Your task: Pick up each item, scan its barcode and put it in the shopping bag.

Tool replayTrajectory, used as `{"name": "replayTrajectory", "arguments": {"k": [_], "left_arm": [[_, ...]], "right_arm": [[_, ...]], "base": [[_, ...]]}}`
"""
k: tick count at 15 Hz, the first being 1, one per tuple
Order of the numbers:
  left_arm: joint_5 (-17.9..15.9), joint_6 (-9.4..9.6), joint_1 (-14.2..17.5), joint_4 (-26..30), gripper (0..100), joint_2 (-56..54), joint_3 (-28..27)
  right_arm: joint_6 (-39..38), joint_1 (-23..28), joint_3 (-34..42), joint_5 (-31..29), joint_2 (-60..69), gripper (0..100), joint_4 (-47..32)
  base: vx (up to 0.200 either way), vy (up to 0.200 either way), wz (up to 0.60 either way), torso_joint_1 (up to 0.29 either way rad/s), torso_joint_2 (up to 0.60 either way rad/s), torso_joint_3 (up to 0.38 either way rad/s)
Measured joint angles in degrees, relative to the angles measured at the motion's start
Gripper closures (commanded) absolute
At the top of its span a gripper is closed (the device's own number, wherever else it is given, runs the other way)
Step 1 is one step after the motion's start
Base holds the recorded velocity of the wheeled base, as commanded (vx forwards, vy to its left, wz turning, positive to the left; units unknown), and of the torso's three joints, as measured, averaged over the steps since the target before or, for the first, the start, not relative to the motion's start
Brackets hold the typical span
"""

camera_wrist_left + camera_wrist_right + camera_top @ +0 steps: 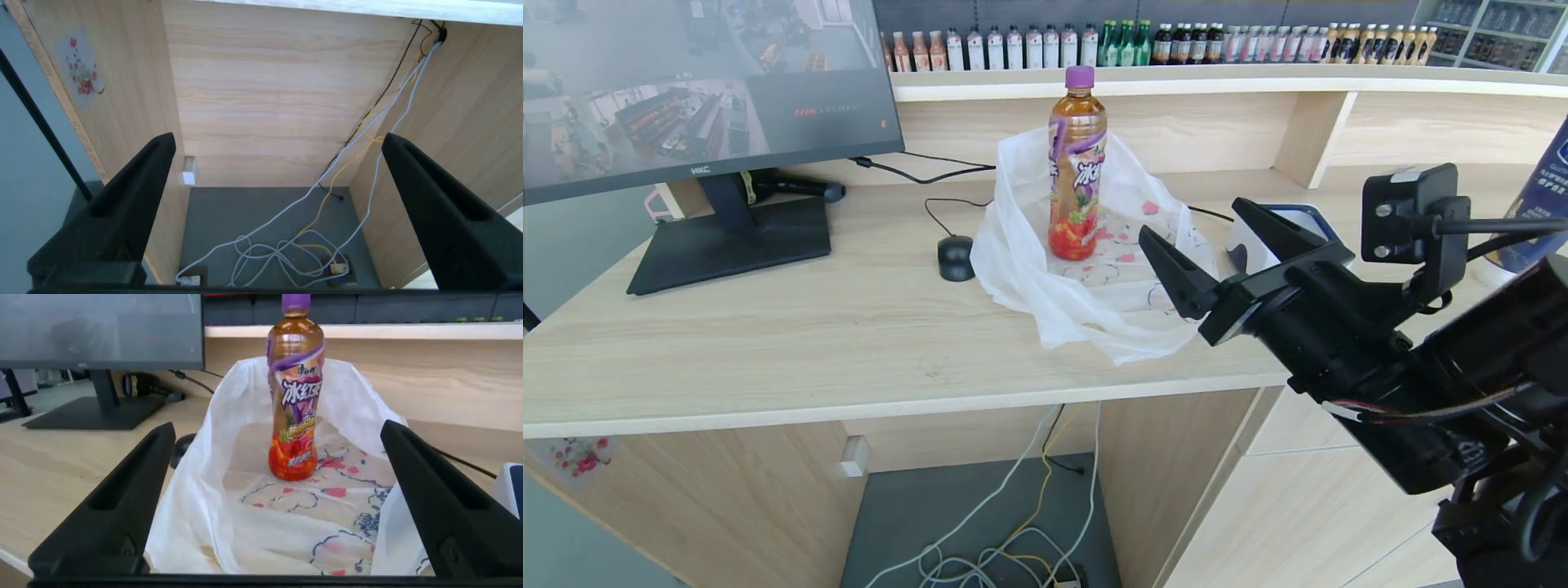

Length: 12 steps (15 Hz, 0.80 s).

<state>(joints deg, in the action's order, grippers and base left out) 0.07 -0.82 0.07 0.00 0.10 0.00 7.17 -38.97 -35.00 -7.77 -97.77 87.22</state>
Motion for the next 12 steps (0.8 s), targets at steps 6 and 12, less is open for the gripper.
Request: {"name": "replayTrajectory", "arguments": {"k": [6,12], "left_arm": [[0.0,0.02,-0.02,0.0,0,0.0,0.0],[0.0,0.09,-0.02,0.0,0,0.0,0.0]], "right_arm": [[0.02,-0.05,2.71,-0.02,-0.35,0,2.63],[-0.24,-0.13,4.49,0.02,-0.61,0,2.72]], "base": [[0.0,-0.033,0.0,0.0,0.0,0.001],[0.0,-0.033,0.0,-0.002,0.0,0.0]]}}
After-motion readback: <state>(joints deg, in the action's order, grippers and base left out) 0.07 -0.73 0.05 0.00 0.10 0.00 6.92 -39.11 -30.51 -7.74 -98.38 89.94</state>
